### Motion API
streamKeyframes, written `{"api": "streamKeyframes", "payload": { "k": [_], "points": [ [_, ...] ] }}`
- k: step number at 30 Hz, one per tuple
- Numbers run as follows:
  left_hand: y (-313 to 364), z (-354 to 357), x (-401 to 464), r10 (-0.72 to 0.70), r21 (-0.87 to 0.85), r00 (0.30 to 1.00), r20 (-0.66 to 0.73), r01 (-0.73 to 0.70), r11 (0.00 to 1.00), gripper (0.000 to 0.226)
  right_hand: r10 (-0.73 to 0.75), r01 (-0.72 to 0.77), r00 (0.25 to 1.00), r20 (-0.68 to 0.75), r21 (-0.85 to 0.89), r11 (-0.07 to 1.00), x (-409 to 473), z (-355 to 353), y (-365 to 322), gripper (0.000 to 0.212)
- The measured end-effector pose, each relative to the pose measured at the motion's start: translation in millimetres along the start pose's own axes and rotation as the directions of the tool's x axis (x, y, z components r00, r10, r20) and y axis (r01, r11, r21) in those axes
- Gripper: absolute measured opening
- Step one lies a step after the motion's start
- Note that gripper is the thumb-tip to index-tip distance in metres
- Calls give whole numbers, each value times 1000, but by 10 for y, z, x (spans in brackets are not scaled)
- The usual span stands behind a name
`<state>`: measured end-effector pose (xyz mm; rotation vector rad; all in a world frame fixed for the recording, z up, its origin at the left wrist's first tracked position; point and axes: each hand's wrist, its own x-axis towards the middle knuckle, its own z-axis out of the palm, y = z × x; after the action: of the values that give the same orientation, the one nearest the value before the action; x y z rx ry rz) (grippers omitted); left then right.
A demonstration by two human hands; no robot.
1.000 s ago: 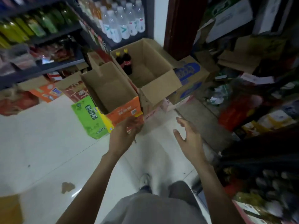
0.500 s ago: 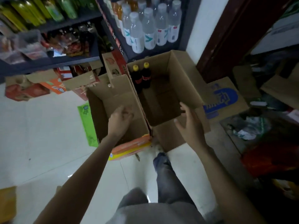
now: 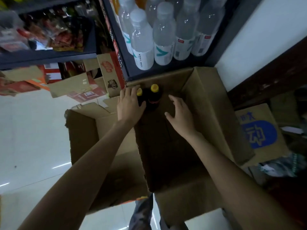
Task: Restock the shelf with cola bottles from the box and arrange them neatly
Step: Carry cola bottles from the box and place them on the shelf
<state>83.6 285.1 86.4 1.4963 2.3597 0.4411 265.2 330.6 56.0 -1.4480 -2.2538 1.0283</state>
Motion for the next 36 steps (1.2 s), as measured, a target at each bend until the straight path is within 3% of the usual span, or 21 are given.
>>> {"api": "streamKeyframes", "payload": {
  "k": [10, 18, 22, 25, 28, 31, 36],
  "points": [
    [-296, 317, 480, 54, 290, 997, 58, -69, 955, 52, 30, -32, 998, 58, 40, 999, 928, 640, 192, 83],
    [-361, 339, 511, 168, 305, 985, 47, -174, 936, 35, 52, -42, 993, -103, 97, 994, 926, 862, 193, 65],
    [-323, 117, 214, 333, 211, 943, -12, -323, 923, 34, 47, 2, 963, -264, 182, 983, 562, 595, 86, 60],
    [-233, -244, -82, 422, 23, 897, -129, -423, 906, 35, 31, 75, 903, -429, 230, 970, 205, 182, -143, 59],
    [-86, -617, -326, 328, -211, 915, -236, -378, 901, 37, 74, 82, 862, -501, 282, 956, -193, -185, -399, 64],
    [209, -853, -602, 230, -507, 951, -208, -306, 806, 35, 150, 45, 811, -566, 316, 948, -592, -418, -599, 62],
    [479, -903, -1070, 353, -632, 923, -153, -366, 683, 35, 238, 64, 733, -638, 413, 908, -1394, -582, -857, 54]
  ]
}}
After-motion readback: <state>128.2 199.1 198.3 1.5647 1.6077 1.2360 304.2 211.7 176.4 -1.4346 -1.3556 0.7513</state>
